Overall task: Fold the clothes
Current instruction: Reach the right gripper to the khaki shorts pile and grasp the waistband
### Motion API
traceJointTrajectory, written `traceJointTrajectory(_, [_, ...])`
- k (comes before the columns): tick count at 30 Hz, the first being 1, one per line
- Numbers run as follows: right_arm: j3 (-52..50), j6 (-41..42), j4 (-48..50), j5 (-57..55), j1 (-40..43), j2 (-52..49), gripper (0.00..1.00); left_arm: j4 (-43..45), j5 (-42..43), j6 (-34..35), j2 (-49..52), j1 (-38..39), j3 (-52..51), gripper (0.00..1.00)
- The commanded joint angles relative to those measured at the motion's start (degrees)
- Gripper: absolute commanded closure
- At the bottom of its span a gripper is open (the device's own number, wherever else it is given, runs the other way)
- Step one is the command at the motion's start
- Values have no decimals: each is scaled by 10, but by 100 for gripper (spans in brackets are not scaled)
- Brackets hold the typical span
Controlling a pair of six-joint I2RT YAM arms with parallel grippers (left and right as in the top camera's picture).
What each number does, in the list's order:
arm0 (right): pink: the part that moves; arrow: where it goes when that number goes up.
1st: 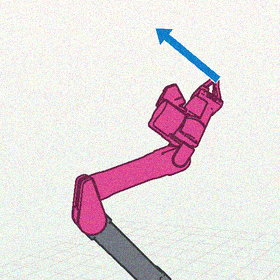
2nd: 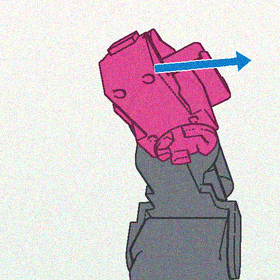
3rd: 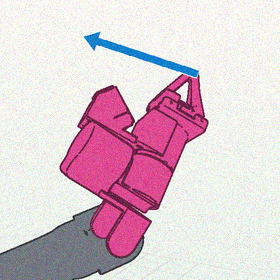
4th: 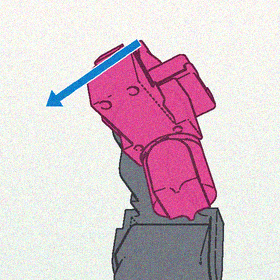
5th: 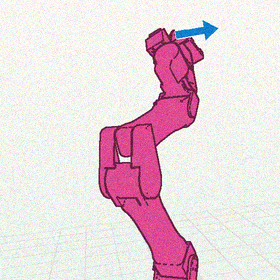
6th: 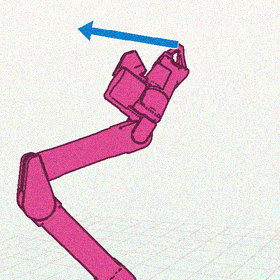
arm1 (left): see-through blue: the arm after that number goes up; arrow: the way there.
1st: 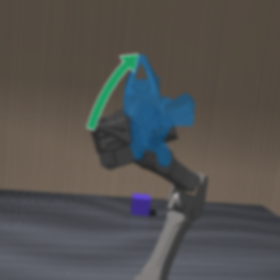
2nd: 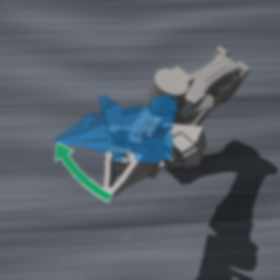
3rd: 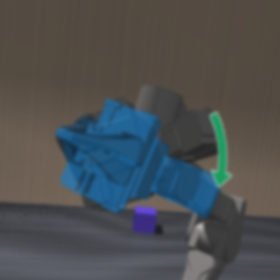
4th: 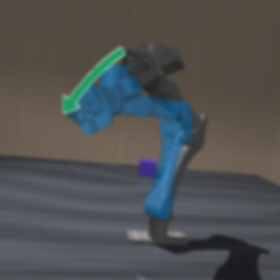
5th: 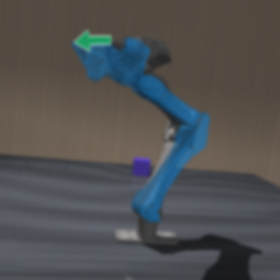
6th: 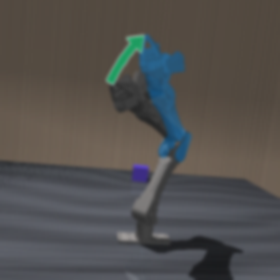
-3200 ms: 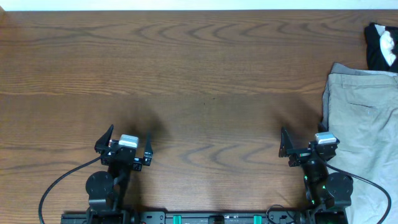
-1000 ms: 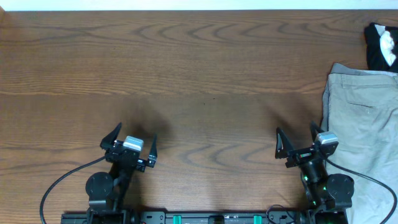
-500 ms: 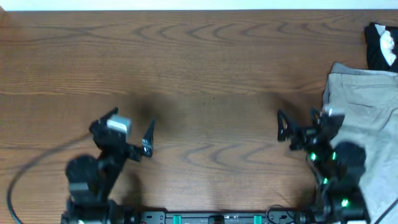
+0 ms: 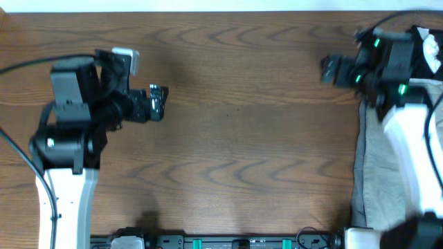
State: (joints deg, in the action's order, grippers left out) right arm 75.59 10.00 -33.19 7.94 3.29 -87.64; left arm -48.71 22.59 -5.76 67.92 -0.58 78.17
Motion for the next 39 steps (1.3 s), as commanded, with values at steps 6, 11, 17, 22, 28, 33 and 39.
traceJointTrajectory(6, [130,-20,-26,73,82,-185,1,-1,33,7,35,1,43,2])
traceJointTrajectory(11, [130,-33,-47,65,111,-212,1,16,68,7,35,1,43,2])
traceJointTrajectory(17, [130,38,-102,-54,146,-236,5,18,70,12,35,1,43,2])
traceJointTrajectory(22, [130,48,-96,-54,156,-286,16,26,70,12,36,1,43,5])
traceJointTrajectory(28, [130,65,-80,-57,150,-316,25,23,70,12,45,1,42,7])
traceJointTrajectory(33, [130,89,-82,-86,150,-324,38,23,70,21,55,2,41,7])
traceJointTrajectory(39, [130,89,-84,-91,150,-325,63,24,70,20,58,1,41,8])
